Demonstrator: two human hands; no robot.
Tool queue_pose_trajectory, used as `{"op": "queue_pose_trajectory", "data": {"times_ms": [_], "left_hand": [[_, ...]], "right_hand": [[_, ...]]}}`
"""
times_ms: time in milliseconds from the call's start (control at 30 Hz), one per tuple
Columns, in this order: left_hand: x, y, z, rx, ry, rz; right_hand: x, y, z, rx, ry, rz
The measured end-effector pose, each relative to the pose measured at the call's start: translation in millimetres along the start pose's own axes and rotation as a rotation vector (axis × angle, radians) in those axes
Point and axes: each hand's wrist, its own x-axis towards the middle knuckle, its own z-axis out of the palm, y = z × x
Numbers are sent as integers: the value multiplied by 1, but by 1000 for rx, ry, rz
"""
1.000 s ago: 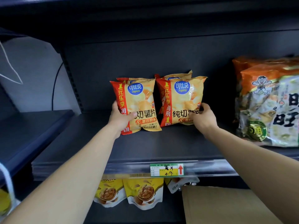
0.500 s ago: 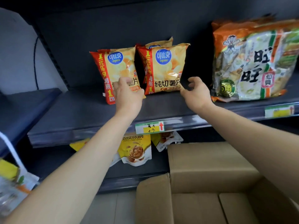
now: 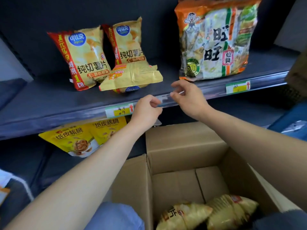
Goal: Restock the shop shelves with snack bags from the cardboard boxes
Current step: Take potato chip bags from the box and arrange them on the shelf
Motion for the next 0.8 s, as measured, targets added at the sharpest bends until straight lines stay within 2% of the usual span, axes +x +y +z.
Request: {"op": "queue_pose_trajectory", "data": {"times_ms": [167, 267, 333, 467, 567, 633, 800], "left_hand": [[-9, -3, -7, -6, -67, 1], [-13, -6, -3, 7, -75, -19], [-18, -14, 6, 44, -149, -47], [-38, -41, 44, 276, -488, -99], [-55, -68, 88, 446, -822, -224], [-67, -89, 116, 543, -968, -261], [-98, -121, 161, 572, -1201, -314]], "right_hand": [[-4, 4, 3, 40, -3, 21], [-10, 10, 3, 64, -43, 62], [-18, 18, 0, 89, -111, 106], [-46, 53, 5, -143, -410, 255], [-74, 104, 27, -386, -707, 476], [-98, 139, 38, -509, -885, 621], [-146, 193, 34, -889, -1161, 614]]}}
